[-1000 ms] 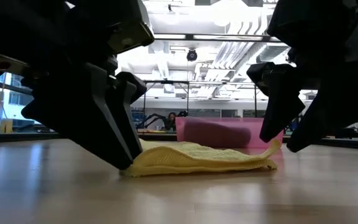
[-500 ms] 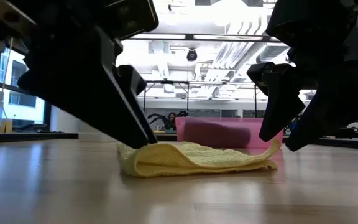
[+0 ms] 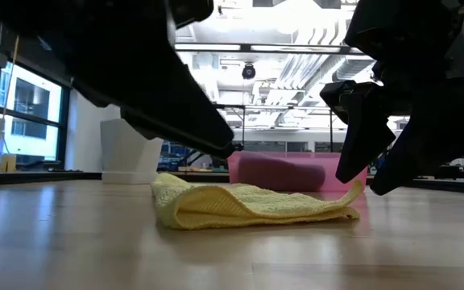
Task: Roll microfiber towels into tight, uniform cylinder then place into a basket
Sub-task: Roll the yellow microfiber cloth
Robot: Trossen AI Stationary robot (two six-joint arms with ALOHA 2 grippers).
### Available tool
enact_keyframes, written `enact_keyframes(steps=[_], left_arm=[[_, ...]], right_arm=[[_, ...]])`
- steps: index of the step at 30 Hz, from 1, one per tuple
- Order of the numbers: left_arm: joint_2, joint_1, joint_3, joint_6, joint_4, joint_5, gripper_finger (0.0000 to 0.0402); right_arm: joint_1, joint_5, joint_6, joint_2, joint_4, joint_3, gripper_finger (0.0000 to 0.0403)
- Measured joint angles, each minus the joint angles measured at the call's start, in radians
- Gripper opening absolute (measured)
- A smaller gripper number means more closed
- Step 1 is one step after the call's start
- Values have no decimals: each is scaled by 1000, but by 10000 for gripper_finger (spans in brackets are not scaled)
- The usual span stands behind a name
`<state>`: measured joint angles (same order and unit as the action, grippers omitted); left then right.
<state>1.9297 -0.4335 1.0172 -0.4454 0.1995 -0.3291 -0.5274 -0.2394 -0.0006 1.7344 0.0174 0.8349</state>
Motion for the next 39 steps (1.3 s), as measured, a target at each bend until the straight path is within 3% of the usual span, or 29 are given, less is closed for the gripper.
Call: enact_keyframes(steps=[4,14,19,24,31,39], left_arm=[[0,2,0,-63,6,-37,156],[2,-69,-7,187,-149,0,245],[6,-62,-7,288,-124,-51,248],[7,-23,-8,184,-158,-17,248],[50,-5,-6,168,-124,64,248],[73,-8,-4,119,-105,39,242]], right_arm=[[0,0,0,0,0,0,152],[0,0,0,0,0,0,152],[0,0,0,0,0,0,152],[0,0,0,0,0,0,152],[0,0,0,0,0,0,152],[0,-1,-17,0,-1,0,152]])
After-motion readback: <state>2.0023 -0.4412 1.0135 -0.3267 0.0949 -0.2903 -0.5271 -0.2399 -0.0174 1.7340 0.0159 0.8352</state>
